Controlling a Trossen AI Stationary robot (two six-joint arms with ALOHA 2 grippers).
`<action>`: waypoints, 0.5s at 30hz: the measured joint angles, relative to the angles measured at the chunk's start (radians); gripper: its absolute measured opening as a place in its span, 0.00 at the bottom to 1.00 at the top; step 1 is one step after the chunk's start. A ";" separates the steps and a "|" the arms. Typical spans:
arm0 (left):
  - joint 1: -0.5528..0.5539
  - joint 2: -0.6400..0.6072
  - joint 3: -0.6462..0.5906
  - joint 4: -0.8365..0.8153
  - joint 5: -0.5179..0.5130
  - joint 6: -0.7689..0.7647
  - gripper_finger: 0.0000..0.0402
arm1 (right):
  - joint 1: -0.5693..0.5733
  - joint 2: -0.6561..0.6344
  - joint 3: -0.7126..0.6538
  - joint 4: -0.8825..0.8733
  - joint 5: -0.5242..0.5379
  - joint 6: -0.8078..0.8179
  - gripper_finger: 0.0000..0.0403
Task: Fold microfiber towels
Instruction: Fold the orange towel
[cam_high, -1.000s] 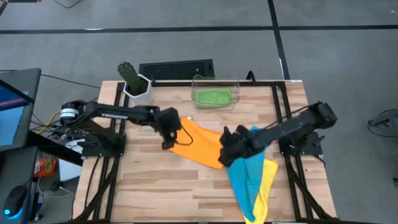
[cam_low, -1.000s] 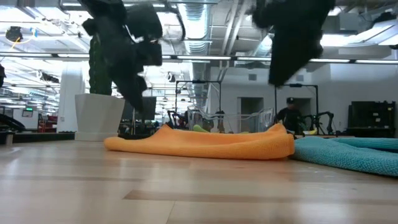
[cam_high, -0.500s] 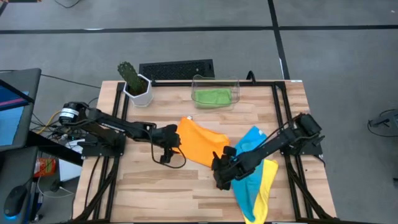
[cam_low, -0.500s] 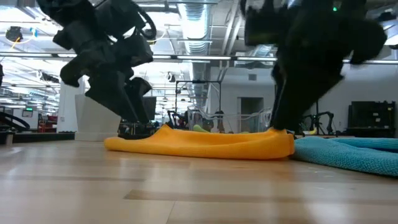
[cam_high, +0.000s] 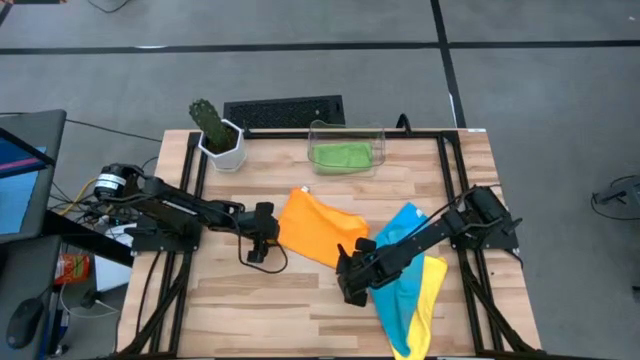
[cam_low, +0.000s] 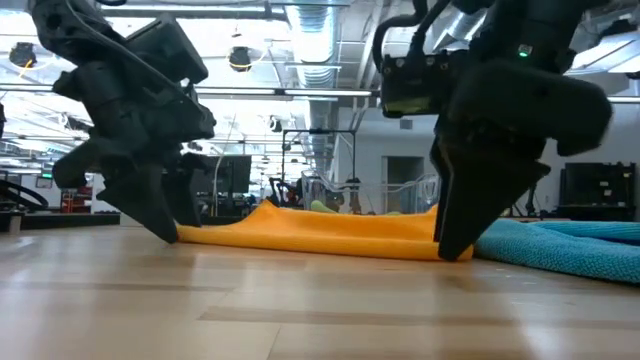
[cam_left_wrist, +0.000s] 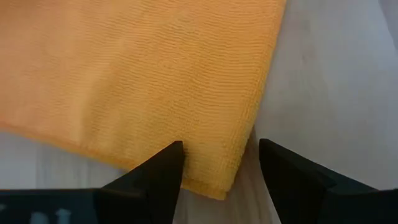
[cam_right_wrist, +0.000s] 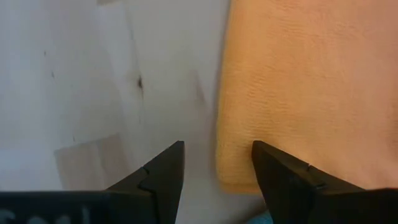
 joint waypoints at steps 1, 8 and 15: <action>0.000 -0.001 -0.004 0.004 -0.012 -0.003 0.50 | 0.000 0.000 0.001 0.000 -0.003 0.010 0.51; 0.001 0.000 -0.009 -0.002 -0.025 -0.008 0.32 | 0.000 0.000 0.001 -0.011 -0.017 0.041 0.27; -0.007 0.001 -0.016 -0.040 -0.009 -0.140 0.02 | -0.008 0.000 0.001 0.012 -0.045 -0.004 0.03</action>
